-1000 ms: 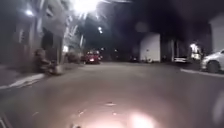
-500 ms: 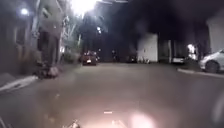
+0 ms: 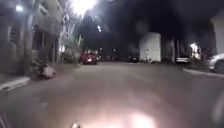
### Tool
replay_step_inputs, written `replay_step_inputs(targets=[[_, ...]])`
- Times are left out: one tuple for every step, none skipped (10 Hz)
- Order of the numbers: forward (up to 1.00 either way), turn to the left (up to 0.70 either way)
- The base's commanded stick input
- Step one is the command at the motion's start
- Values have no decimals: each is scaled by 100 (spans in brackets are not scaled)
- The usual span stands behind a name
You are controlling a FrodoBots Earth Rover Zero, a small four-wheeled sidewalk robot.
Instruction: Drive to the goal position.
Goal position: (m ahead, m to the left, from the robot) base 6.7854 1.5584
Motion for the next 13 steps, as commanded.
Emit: replay_step_inputs(targets=[[100, 0], [100, 0], [100, 0], [100, 0], [100, 0], [100, 0], [100, 0], [100, 0], [100, 0], [100, 0], [100, 0], [100, 13], [100, 26]])
